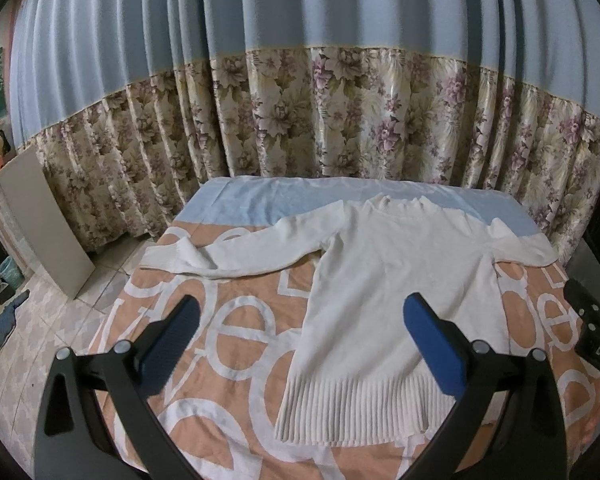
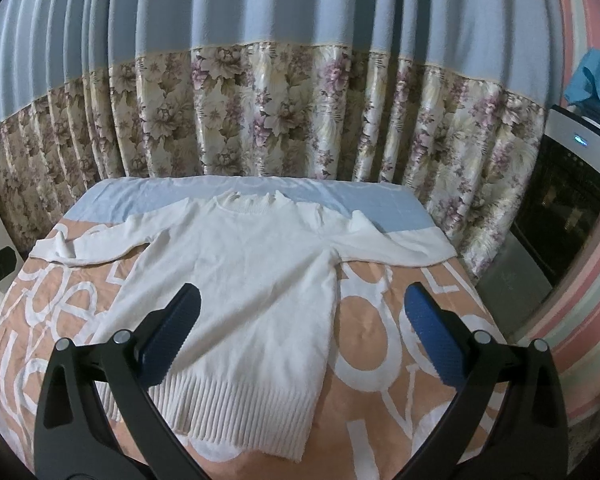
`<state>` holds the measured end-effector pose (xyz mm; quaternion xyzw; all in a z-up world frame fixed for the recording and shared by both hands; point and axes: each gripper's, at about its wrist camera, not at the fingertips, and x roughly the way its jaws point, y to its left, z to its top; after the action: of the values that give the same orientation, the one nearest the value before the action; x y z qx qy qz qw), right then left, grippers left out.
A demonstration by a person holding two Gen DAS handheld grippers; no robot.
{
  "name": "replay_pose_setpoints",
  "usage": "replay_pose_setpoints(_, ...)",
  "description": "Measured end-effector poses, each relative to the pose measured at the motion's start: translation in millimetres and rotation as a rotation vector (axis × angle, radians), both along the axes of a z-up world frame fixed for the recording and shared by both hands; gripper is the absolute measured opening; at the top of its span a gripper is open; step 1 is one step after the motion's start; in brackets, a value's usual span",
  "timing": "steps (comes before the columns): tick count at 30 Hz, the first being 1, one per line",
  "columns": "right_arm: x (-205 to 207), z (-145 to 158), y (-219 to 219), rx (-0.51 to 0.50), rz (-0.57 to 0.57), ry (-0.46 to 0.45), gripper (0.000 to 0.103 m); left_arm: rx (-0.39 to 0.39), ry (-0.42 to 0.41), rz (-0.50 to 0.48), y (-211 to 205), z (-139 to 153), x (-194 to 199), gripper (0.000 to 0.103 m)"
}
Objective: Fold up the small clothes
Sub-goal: 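Move the left tool down to the sweater sleeve cuff nearest it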
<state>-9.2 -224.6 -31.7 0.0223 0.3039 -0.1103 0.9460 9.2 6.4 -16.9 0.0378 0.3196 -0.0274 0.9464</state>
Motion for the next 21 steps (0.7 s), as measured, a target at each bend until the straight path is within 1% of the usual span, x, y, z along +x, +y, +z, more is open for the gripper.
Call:
replay_pose_setpoints(2,11,-6,-1,0.007,0.018,-0.005,0.100,0.024,0.016,-0.017,4,-21,13,0.102)
replay_pose_setpoints(3,17,-24,2,0.012,0.031,-0.010,0.100,0.032,0.028,-0.033,4,-27,18,0.102)
replay_pose_setpoints(4,22,-26,2,0.020,0.044,-0.017,0.100,0.033,0.038,-0.045,4,-30,22,0.102)
replay_pose_setpoints(7,44,-32,6,0.024,0.076,-0.032,0.100,-0.018,0.086,-0.086,6,-44,43,0.102)
replay_pose_setpoints(9,64,-37,10,0.020,0.090,-0.008,0.100,-0.023,0.095,-0.067,9,-52,55,0.102)
replay_pose_setpoints(12,91,-45,14,0.000,0.094,0.032,0.100,0.027,0.125,-0.047,13,-63,77,0.102)
replay_pose_setpoints(14,105,-49,13,-0.007,0.090,0.044,0.100,0.048,0.135,-0.016,17,-68,96,0.102)
replay_pose_setpoints(15,114,-54,11,-0.007,0.087,0.053,0.100,0.044,0.138,-0.002,21,-70,103,0.102)
replay_pose_setpoints(18,132,-63,5,0.012,0.099,0.077,0.100,-0.013,0.158,0.051,42,-78,129,0.102)
replay_pose_setpoints(21,150,-74,3,0.013,0.107,0.097,0.100,-0.033,0.185,0.110,67,-90,156,0.102)
